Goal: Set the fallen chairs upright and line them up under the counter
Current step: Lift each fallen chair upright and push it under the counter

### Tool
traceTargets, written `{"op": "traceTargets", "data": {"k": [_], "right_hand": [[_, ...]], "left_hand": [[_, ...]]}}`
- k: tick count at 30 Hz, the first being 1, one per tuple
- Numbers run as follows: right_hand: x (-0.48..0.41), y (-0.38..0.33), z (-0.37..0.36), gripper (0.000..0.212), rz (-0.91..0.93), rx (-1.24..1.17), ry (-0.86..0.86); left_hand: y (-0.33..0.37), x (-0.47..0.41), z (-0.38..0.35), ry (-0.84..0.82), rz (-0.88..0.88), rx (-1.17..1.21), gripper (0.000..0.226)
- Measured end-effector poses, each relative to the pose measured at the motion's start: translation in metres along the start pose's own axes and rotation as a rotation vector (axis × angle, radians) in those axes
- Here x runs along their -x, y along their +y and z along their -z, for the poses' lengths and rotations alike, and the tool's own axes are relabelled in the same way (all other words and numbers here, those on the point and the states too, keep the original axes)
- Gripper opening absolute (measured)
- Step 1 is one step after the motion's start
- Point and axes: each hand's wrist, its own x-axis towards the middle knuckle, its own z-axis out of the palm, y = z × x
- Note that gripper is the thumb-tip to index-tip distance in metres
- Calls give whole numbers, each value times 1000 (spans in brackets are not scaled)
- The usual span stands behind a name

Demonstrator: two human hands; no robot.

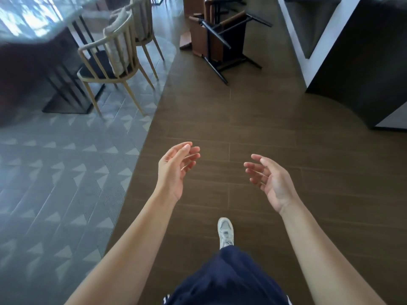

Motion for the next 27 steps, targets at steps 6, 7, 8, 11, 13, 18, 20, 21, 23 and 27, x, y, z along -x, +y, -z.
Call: {"op": "traceTargets", "data": {"k": [6,7,8,11,13,18,20,21,23,27], "right_hand": [[-98,-47,-10,25,0,25,-20],[-113,-56,-11,25,-4,33,-25],[-128,-65,-12,25,-4,39,-33],[-175,-88,-16,25,-2,81,-68],[-204,-99,-21,25,-4,108,-75],[-266,-115,-43,25,-39,94,-84],[-293,-118,-55,25,-57,98,-90],[-313,-121,-65,25,-65,97,-87],[-336,-127,-79,24,-68,86,-76],[-397,-145,-120,24,-57,75,-77]], "left_hand": [[18,-96,-45,7,-15,-5,11],[21,-110,-52,9,-13,-6,12],[25,-125,-59,19,-13,-2,13],[35,-170,-74,70,-4,41,15],[39,-196,-81,88,6,59,16],[49,-256,-86,114,30,77,19],[53,-284,-85,128,41,95,19],[57,-305,-85,131,48,98,19],[63,-330,-86,134,54,92,19],[91,-400,-85,119,60,89,17]]}}
